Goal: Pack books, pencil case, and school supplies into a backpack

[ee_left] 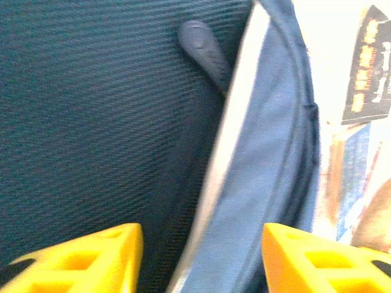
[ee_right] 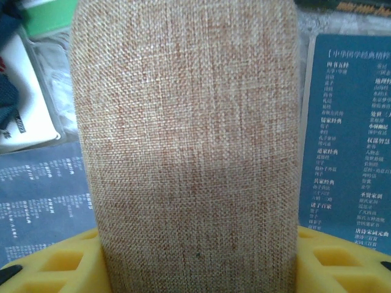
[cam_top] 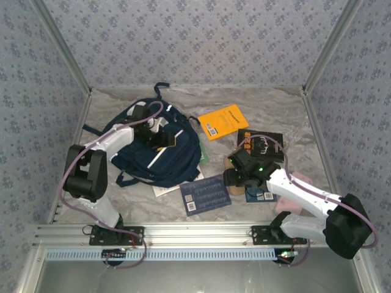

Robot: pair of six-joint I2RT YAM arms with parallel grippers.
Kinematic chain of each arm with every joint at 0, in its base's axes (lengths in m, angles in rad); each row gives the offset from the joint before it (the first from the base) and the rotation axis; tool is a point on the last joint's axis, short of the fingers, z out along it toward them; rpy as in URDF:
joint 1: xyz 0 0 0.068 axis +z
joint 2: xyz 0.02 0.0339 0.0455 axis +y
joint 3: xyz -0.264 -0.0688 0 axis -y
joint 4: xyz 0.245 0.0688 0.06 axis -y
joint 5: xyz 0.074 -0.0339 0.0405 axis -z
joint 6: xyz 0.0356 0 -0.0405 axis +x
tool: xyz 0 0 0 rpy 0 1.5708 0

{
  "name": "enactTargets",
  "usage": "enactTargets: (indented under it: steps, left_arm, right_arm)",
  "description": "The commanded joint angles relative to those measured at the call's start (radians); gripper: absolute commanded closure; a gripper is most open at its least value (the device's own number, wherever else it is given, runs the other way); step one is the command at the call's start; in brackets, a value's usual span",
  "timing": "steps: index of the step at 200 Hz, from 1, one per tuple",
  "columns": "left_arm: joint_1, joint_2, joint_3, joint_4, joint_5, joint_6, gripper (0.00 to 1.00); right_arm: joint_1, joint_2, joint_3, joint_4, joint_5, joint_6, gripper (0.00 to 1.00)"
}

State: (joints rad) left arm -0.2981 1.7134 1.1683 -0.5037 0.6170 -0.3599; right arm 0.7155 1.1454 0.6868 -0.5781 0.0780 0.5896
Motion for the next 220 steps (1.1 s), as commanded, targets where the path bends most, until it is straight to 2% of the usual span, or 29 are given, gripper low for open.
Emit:
enactTargets:
  steps: [1, 16, 41, 71, 105, 128, 135, 149, 158, 197, 220]
  left_arm:
    - [-0.018, -0.050, 0.000, 0.031, 0.068, 0.018, 0.59]
    - [-0.019, -0.060, -0.016, 0.032, 0.069, 0.023, 0.68]
    - [-0.021, -0.029, -0.015, 0.013, 0.058, 0.047, 0.76]
    - [-0.021, 0.030, 0.011, -0.029, -0.008, 0.080, 0.72]
    - [-0.027, 0.073, 0.052, -0.048, -0.005, 0.086, 0.73]
    - [-0.040, 0.105, 0.092, -0.094, -0.088, 0.099, 0.73]
    - [-0.044, 0.110, 0.103, -0.107, -0.107, 0.106, 0.76]
    - [-0.047, 0.115, 0.128, -0.134, -0.123, 0.118, 0.90]
    - [-0.047, 0.108, 0.146, -0.153, -0.137, 0.119, 1.00]
    - [-0.034, -0.034, 0.238, -0.247, -0.249, 0.094, 1.00]
    - [-0.006, -0.143, 0.296, -0.283, -0.281, 0.076, 1.00]
  right_arm:
    - [-0.013, -0.001, -0.013, 0.041, -0.028, -0.014, 0.60]
    - [-0.019, 0.004, -0.013, 0.054, -0.040, -0.017, 0.61]
    - [-0.029, 0.017, -0.002, 0.061, -0.052, -0.024, 0.62]
    - [-0.033, 0.014, 0.009, 0.060, -0.065, -0.029, 0.62]
    - [-0.035, 0.009, 0.006, 0.060, -0.070, -0.033, 0.62]
    - [-0.038, 0.001, 0.007, 0.063, -0.076, -0.036, 0.64]
    - [-0.039, -0.003, 0.009, 0.063, -0.076, -0.036, 0.64]
    - [-0.040, -0.011, 0.017, 0.060, -0.080, -0.039, 0.65]
    - [-0.040, -0.024, 0.017, 0.062, -0.082, -0.042, 0.65]
    - [-0.043, -0.079, 0.057, 0.044, -0.092, -0.056, 0.63]
    - [-0.042, -0.133, 0.064, 0.111, -0.148, -0.016, 0.64]
